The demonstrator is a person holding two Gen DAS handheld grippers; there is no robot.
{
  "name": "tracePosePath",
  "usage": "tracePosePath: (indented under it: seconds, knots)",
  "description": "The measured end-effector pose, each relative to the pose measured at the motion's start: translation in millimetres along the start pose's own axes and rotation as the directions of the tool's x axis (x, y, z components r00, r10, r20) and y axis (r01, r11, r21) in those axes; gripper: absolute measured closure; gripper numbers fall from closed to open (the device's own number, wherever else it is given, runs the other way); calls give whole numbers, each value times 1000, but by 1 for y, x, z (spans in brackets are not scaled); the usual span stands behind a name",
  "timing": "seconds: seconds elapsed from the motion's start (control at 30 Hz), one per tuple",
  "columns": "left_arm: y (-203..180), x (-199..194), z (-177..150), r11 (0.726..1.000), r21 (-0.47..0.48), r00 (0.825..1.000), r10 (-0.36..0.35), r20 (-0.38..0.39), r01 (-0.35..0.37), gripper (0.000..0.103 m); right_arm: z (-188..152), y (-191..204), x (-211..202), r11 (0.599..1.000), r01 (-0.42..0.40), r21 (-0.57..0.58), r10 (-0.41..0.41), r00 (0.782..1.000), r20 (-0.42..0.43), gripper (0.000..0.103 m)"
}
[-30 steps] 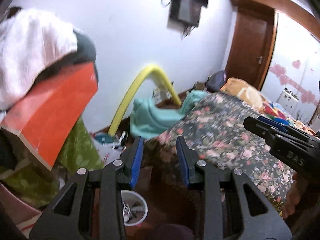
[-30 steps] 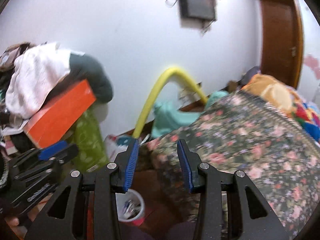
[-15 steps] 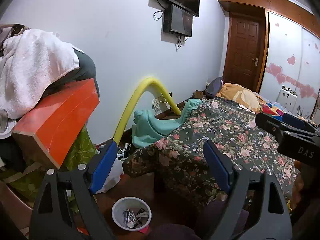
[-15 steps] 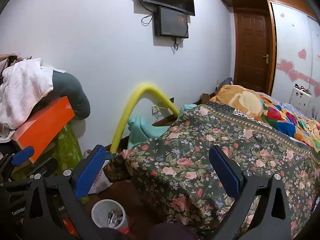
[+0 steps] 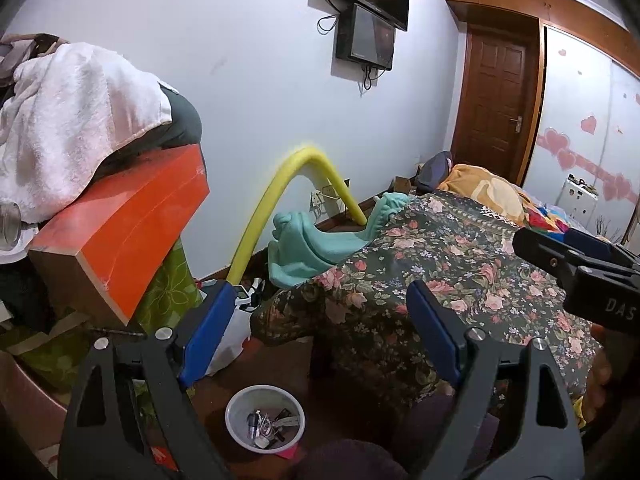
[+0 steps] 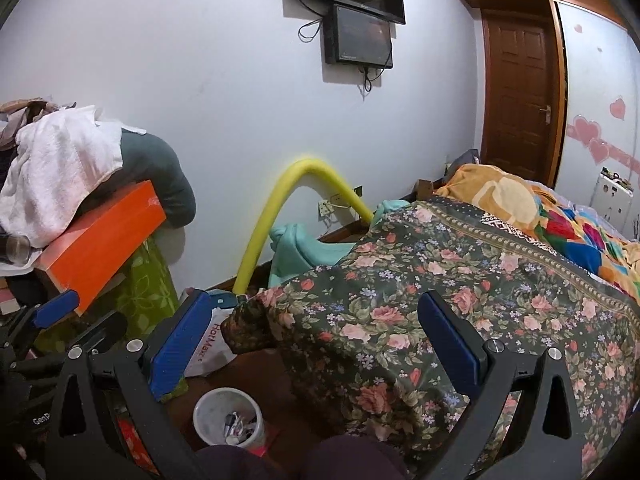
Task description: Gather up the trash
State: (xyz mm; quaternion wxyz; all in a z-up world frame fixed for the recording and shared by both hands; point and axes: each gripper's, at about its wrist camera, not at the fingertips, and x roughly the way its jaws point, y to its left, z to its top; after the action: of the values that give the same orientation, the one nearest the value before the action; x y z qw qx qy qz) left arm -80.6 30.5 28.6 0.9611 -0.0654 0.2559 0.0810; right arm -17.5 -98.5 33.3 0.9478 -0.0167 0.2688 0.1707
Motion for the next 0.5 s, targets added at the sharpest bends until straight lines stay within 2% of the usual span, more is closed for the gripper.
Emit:
tracePosePath:
  seconds: [0.5]
  knots:
    - [6, 7, -3, 1000, 2, 1000, 10, -19, -10, 16, 0, 5, 8, 1000, -1, 1, 1, 1000, -25, 1]
